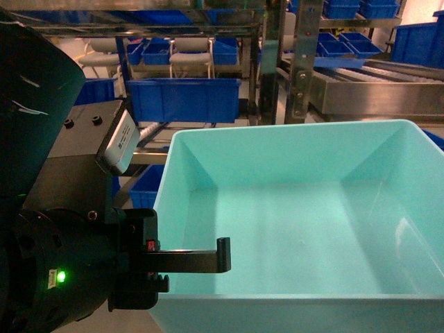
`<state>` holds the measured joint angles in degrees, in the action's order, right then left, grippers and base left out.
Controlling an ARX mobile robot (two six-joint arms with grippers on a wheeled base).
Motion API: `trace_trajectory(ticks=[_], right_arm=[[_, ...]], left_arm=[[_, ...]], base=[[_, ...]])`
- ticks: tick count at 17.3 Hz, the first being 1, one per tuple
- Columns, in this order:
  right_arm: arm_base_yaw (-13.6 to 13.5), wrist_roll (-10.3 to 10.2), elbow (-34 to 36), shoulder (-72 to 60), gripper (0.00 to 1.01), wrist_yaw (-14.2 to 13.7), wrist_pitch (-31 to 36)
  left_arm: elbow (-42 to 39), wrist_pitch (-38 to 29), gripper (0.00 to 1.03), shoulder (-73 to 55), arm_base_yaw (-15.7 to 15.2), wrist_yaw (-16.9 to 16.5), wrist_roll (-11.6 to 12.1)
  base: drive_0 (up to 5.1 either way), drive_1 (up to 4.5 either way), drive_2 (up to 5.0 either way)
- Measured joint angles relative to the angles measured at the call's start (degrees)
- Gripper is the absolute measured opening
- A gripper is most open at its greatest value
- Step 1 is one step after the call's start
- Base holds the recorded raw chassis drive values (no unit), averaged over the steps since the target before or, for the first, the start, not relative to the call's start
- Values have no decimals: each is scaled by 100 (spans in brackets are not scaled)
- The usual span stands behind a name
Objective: Organize blue bins on left shelf correctly
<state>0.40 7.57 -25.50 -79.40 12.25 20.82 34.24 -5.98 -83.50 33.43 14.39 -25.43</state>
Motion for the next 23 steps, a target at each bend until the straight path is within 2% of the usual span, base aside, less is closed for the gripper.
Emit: trace_trajectory(ticks=[15,23], right_arm=[[-2,0,0,0,2,0,-4],[-39,0,-2,0,2,-2,31]], left_arm=[[0,2,2,0,-2,0,0],[0,13,2,7,-26,13,2]], base=[[-493,245,245],[-366,287,109]])
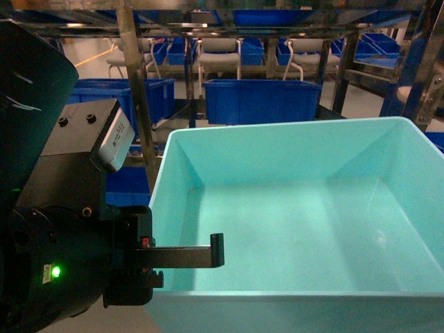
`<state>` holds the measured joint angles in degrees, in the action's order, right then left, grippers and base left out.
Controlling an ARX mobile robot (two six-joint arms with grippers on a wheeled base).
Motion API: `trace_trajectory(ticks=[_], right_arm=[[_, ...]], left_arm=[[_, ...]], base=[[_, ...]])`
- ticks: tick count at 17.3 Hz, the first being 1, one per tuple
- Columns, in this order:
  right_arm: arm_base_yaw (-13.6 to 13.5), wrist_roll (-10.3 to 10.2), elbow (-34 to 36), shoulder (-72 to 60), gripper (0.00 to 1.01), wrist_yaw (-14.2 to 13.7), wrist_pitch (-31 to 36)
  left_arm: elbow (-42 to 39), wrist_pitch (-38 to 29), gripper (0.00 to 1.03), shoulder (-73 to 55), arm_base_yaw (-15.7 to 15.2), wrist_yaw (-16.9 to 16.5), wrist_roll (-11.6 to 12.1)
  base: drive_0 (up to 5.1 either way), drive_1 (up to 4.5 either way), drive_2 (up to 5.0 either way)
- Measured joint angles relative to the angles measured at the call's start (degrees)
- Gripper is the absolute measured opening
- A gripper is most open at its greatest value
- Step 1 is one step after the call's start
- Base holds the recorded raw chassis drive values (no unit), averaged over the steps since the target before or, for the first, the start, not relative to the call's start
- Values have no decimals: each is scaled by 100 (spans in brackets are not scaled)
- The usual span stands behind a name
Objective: Organize blue bins on left shelf correctly
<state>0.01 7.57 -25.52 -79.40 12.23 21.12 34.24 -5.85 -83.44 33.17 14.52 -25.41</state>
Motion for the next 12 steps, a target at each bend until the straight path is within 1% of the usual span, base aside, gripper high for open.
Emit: trace_trajectory(ticks=[3,12], right_arm=[[42,0,4,7,2,2,-44],[37,0,7,0,2,2,-33]], left_arm=[[0,-9,2,-2,33,-4,0],[0,-15,2,4,26,4,2]], base=[[-359,282,109],[6,433,-422]])
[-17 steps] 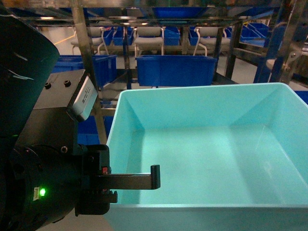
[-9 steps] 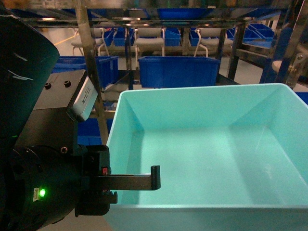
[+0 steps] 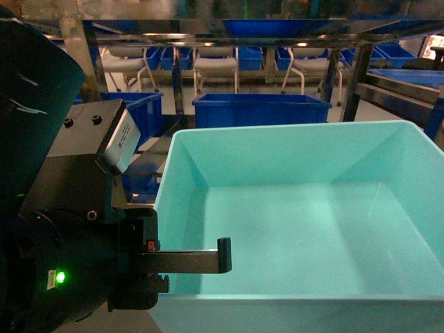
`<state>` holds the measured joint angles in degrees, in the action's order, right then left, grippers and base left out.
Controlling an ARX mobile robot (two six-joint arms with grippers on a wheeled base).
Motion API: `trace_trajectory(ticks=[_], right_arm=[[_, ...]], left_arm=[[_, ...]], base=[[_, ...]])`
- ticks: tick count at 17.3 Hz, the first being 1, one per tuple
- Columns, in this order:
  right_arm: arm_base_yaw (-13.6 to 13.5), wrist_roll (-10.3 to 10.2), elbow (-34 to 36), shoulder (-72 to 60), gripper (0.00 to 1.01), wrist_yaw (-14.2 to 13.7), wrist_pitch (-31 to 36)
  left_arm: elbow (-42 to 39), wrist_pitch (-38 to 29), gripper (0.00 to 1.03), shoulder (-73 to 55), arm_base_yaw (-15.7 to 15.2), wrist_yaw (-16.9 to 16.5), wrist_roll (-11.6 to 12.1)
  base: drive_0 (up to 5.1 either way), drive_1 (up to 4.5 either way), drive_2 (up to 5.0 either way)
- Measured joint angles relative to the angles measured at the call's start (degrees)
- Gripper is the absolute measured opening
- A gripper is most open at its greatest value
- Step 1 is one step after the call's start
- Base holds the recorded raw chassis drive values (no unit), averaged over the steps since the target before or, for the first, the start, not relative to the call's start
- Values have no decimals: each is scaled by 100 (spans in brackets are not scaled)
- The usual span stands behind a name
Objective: Organize blue bins on left shelf correctly
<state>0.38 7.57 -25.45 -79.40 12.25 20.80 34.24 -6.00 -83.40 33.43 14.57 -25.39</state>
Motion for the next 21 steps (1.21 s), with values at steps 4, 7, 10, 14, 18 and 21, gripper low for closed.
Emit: trace_trajectory(ticks=[4,7,10,14,18,21], right_arm=[[0,0,0,0,2,2,-9],[0,0,0,0,2,0,-4],[2,2,-7,0,2,-2,31],[0,0,-4,-4,2,2,-2],[2,0,-2,0,2,0,15],[2,0,-4,-2,2,0,17]], left_arm=[[0,15,2,0,0,-9,-2],[2,9,2,0,0,-7,-2],[11,-26,2,-2,0,-2,7],[20,11,2,-7,-11,-9,13],[22,-9,2,-9,0,-4,13],[22,0,2,-11,-4,-2,13]], base=[[-4,427,-436],[6,437,-426],[3,256,-251],[4,157,-150],[4,201,-193],[0,0,0]])
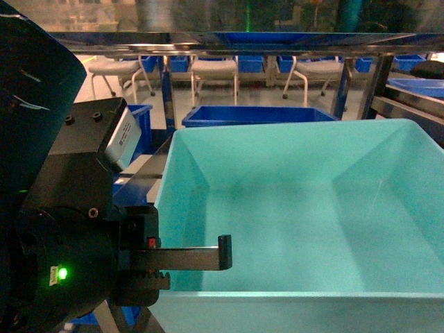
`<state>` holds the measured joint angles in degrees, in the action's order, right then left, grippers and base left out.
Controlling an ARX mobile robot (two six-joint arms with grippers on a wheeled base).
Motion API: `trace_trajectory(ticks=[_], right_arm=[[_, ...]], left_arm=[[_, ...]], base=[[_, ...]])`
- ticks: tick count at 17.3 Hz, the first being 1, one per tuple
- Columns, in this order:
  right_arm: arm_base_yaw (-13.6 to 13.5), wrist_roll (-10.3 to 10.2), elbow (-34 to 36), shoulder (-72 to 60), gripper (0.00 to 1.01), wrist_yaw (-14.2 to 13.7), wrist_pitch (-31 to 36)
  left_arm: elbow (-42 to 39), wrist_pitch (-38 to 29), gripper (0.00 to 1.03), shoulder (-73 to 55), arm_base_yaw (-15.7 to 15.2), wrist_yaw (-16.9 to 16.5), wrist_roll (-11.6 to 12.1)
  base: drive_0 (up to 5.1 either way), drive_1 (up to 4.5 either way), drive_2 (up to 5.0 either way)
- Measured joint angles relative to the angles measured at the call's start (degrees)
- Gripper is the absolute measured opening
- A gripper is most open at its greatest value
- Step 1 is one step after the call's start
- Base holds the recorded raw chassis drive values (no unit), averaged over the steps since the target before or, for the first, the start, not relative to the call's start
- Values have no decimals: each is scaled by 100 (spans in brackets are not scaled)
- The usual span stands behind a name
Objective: Organize blue bins on left shelf correctly
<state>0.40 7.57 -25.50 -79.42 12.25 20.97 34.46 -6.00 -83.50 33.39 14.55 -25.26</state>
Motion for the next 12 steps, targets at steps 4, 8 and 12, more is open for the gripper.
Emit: trace_trajectory(ticks=[4,8,12], right_arm=[[-2,0,4,2,2,2,-28],[0,0,4,2,2,0,0],[-2,11,4,-212,2,2,205]], left_arm=[[-2,26,2,20,4,2,0],[-2,0,2,20,4,4,2],[-2,-11,2,-48,-39,-85,-9]], base=[[-8,354,-371],[0,0,0],[0,0,0]])
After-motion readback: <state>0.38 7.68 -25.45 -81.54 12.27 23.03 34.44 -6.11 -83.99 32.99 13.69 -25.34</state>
